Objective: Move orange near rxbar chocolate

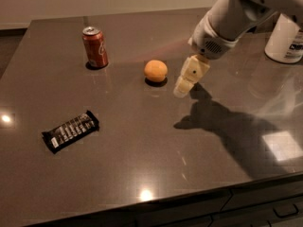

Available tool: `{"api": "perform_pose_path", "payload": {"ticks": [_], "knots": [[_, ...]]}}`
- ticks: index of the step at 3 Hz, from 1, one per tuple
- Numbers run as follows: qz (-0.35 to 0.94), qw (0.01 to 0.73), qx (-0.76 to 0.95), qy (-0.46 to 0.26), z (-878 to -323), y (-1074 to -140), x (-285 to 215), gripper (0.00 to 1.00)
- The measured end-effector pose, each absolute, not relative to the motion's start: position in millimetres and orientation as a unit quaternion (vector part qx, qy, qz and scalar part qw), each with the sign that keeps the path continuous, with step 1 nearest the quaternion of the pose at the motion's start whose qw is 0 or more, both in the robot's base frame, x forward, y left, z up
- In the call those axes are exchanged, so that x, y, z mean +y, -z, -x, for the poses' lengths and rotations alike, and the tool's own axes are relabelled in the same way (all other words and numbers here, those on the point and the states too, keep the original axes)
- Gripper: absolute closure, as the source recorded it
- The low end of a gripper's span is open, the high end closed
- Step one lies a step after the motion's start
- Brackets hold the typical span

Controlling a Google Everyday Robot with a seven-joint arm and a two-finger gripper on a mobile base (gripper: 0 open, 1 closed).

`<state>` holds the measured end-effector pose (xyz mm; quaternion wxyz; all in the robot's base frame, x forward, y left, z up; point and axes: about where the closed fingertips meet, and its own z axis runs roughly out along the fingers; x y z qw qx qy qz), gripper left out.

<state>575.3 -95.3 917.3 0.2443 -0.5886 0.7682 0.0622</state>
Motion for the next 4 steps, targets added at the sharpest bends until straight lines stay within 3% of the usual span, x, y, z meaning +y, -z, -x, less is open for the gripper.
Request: {"api": "perform_pose_path", "payload": {"ticks": [2,4], "knots": [[0.611,0.26,0.74,-0.106,-615.1,-887.2,-29.9,0.0],[0.616,0.259,0.732,-0.132,-643.0,-868.5,-13.3,0.0]]}}
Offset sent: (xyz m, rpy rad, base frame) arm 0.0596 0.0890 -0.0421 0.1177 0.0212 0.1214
